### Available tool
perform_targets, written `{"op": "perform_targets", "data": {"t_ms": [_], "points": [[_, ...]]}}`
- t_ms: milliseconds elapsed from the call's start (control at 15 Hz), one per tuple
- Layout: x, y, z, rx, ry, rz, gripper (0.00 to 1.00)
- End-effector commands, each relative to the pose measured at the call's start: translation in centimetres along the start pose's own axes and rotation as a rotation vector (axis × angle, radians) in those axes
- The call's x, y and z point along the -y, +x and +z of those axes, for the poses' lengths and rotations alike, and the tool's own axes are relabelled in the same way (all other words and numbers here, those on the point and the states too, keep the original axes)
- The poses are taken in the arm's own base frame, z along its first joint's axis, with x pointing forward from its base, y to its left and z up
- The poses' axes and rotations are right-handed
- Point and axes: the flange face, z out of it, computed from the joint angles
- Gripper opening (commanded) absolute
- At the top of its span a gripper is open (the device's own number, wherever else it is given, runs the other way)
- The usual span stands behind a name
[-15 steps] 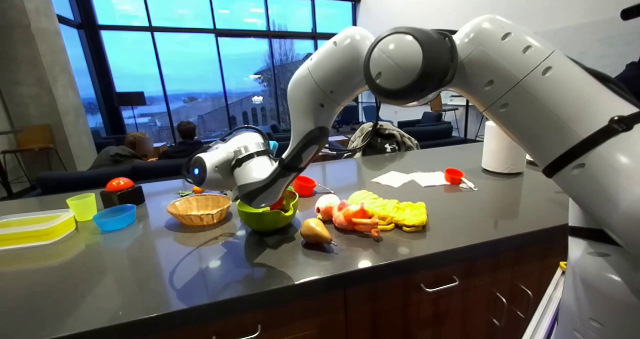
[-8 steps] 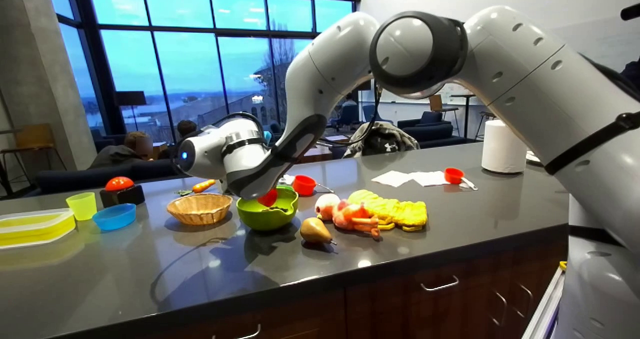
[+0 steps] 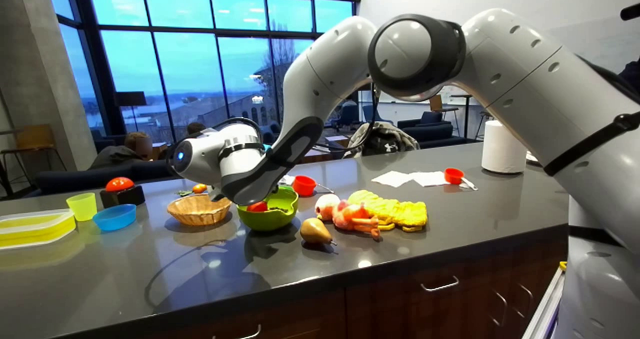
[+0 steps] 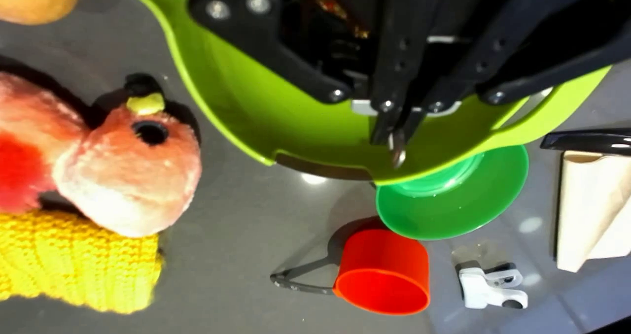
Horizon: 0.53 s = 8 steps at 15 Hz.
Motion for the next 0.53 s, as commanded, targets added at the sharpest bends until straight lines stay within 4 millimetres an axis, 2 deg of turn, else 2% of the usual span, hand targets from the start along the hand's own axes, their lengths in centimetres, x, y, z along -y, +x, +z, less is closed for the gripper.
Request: {"op": "perform_targets", "data": {"t_ms": [0,267,467], "points": [[0.07,0.96,-0.15,-0.049,-0.081,0.098,0.01],[0.56,1.6,0.41,-0.091,-0.115,0.081,0.01],[0.84,0.73,0.38,-0.049,-0.116,-0.015,0.01]]}}
